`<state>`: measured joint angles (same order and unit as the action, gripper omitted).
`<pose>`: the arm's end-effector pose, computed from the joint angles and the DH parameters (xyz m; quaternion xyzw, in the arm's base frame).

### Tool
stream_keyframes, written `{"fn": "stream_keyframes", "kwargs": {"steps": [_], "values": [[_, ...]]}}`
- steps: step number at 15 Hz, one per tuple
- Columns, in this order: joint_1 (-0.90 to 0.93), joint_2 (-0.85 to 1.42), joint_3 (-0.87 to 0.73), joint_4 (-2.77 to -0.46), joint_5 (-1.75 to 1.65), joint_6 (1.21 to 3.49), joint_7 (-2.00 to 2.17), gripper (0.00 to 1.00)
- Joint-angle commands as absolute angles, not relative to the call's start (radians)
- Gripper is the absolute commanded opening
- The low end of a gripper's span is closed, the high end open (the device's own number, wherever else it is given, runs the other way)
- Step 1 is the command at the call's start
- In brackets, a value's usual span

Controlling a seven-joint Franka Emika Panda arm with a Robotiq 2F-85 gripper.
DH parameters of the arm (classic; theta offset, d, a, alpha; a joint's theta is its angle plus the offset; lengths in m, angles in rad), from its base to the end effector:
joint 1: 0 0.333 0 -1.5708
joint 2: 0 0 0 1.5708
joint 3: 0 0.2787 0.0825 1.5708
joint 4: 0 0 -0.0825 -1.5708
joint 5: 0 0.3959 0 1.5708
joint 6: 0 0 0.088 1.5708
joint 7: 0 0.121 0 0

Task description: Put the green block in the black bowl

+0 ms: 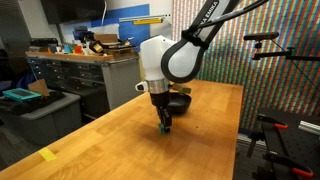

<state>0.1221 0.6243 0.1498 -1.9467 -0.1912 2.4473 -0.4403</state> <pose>0.5650 0.1602 0.0953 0.9109 0.4086 -0.0565 0.0077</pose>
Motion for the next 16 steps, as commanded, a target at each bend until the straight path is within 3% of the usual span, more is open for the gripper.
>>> {"fn": "stream_keyframes", "kwargs": {"steps": [1,16], "values": [[0.113,0.623,0.154,-1.919,-0.195,2.423,-0.421,0.18],[0.065,0.469,0.082,-1.937,-0.117,2.465,-0.168,0.18]]}}
